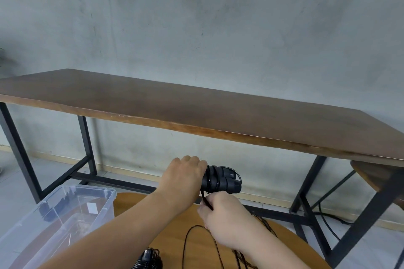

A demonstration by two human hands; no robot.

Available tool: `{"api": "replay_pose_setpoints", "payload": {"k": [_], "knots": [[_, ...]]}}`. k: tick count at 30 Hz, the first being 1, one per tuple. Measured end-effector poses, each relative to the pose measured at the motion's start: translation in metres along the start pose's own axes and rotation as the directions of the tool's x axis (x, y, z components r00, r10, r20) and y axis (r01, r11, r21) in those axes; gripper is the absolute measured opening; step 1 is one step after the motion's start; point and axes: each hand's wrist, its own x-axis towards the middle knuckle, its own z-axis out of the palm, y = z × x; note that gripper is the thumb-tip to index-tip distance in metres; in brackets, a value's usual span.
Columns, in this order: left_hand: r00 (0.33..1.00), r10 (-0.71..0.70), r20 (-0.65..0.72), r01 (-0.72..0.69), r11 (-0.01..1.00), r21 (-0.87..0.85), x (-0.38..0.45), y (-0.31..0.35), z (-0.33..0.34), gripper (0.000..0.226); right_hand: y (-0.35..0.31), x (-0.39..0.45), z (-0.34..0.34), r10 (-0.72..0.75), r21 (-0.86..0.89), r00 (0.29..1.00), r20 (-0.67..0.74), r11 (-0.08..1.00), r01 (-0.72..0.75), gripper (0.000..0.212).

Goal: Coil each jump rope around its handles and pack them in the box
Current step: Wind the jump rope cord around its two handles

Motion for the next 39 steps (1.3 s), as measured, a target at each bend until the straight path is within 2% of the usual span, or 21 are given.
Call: {"api": "replay_pose_setpoints", "payload": {"k": [2,6,10,13,15,18,20,23,25,27,30,33,36,37,39], "knots": [[1.0,0.018,-0.003,-0.018,0.999,0.036,0.0,0.002,0.002,0.028,-0.004,-0.005,-0.007,0.0,-0.095,1.0,0.011,0.995,0.001,0.031],[0.999,0.05,-0.011,-0.049,0.996,0.074,-0.001,0.004,0.002,0.028,-0.007,-0.005,-0.026,0.001,-0.161,1.0,-0.01,0.987,-0.003,0.03],[0.989,0.149,-0.007,-0.147,0.986,0.084,0.001,0.007,-0.002,0.022,-0.021,-0.002,-0.05,-0.056,-0.285,0.998,0.001,0.957,0.054,0.021],[0.966,0.26,-0.001,-0.26,0.966,0.004,0.001,0.006,-0.01,0.019,-0.027,0.003,-0.073,-0.091,-0.316,0.996,0.0,0.945,0.086,0.012],[0.956,0.294,0.017,-0.29,0.948,-0.131,-0.003,0.008,-0.014,0.015,-0.026,0.01,-0.091,-0.109,-0.28,0.994,0.017,0.954,0.109,0.015],[0.959,0.282,0.025,-0.251,0.888,-0.385,-0.009,0.011,-0.019,0.023,-0.014,0.022,-0.113,-0.165,-0.151,0.981,0.106,0.972,0.18,0.023],[0.964,0.264,0.034,-0.208,0.827,-0.523,-0.011,0.012,-0.024,0.034,-0.002,0.027,-0.115,-0.204,0.056,0.968,0.143,0.979,0.198,0.021],[0.969,0.239,0.066,-0.15,0.778,-0.61,-0.013,0.015,-0.034,0.071,0.016,0.034,-0.111,-0.222,0.346,0.958,0.18,0.926,0.149,0.017],[0.967,0.235,0.097,-0.114,0.742,-0.661,-0.016,0.016,-0.039,0.098,0.025,0.038,-0.107,-0.218,0.45,0.953,0.212,0.887,0.103,0.019],[0.964,0.241,0.108,-0.09,0.684,-0.724,-0.017,0.017,-0.044,0.112,0.033,0.039,-0.101,-0.22,0.503,0.95,0.22,0.86,0.083,0.029],[0.968,0.237,0.086,-0.07,0.58,-0.811,-0.019,0.017,-0.046,0.112,0.045,0.042,-0.084,-0.265,0.676,0.937,0.229,0.736,0.043,0.051],[0.971,0.213,0.105,-0.029,0.546,-0.837,-0.02,0.017,-0.044,0.107,0.061,0.045,-0.063,-0.262,0.875,0.941,0.212,0.48,-0.064,0.048],[0.976,0.192,0.106,-0.009,0.516,-0.856,-0.019,0.016,-0.042,0.103,0.072,0.039,-0.047,-0.244,0.953,0.958,0.151,0.292,-0.076,0.047],[0.977,0.18,0.115,0.008,0.506,-0.862,-0.018,0.016,-0.04,0.104,0.075,0.038,-0.042,-0.209,0.957,0.969,0.131,0.283,-0.069,0.045],[0.98,0.15,0.131,0.039,0.499,-0.866,-0.016,0.015,-0.036,0.105,0.067,0.033,-0.034,-0.123,0.927,0.988,0.094,0.374,-0.042,0.029]]}}
